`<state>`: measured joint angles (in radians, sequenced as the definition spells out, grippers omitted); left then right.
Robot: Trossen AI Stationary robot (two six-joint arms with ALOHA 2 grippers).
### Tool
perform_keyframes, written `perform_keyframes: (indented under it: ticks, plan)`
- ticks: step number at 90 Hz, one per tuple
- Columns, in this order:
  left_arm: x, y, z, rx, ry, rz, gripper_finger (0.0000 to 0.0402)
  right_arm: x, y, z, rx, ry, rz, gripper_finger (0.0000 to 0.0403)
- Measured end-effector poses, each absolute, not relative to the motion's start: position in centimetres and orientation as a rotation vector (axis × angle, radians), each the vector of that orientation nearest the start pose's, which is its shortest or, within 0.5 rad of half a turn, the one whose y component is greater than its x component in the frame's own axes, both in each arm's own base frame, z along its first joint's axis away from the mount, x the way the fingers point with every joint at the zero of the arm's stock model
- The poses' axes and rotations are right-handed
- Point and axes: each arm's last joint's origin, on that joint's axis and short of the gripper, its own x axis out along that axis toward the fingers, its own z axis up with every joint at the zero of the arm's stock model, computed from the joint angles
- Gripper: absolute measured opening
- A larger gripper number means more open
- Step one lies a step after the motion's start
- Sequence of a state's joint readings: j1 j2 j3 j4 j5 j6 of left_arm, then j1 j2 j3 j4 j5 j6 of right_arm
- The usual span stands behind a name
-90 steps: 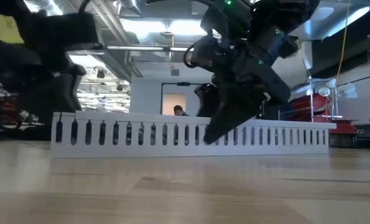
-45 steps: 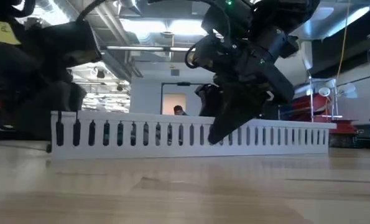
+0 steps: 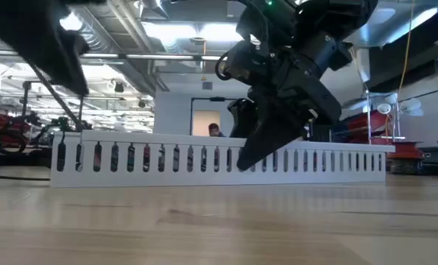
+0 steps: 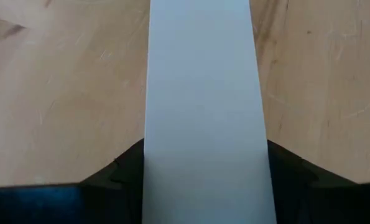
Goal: Ziptie cables
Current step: Close the white cable duct
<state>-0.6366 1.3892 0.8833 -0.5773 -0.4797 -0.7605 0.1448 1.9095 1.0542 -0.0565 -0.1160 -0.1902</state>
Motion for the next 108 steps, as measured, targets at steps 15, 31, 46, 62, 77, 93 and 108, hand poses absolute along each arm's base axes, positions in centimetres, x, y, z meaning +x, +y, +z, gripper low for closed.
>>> perform_keyframes:
  ticks: [15,31,46,62,77,93,108]
  plan:
    - [20.8,-15.1,21.0,-0.273,0.968,0.181,0.0128,36.8,5.7,13.1,-0.187,0.888,0.327,0.0214]
    - [20.0,-15.9,18.3,-0.394,1.028,0.224,0.0128,36.8,5.7,13.1,-0.187,0.886,0.328,0.0214]
    - [19.1,-17.4,16.7,-0.463,1.038,0.162,0.0128,36.8,5.7,13.1,-0.187,0.886,0.328,0.0214]
    - [18.7,-17.1,14.5,-0.481,0.993,0.263,0.0143,36.8,5.7,13.1,-0.189,0.885,0.328,0.0214]
    - [19.3,-15.5,13.0,-0.443,1.001,0.309,0.0199,36.8,5.7,13.1,-0.188,0.886,0.328,0.0214]
    - [19.7,-15.1,13.2,-0.366,1.025,0.226,0.0253,36.8,5.7,13.1,-0.188,0.885,0.326,0.0214]
    - [19.1,-16.0,13.1,-0.258,0.94,0.227,0.0268,36.9,5.7,13.1,-0.188,0.878,0.324,0.0214]
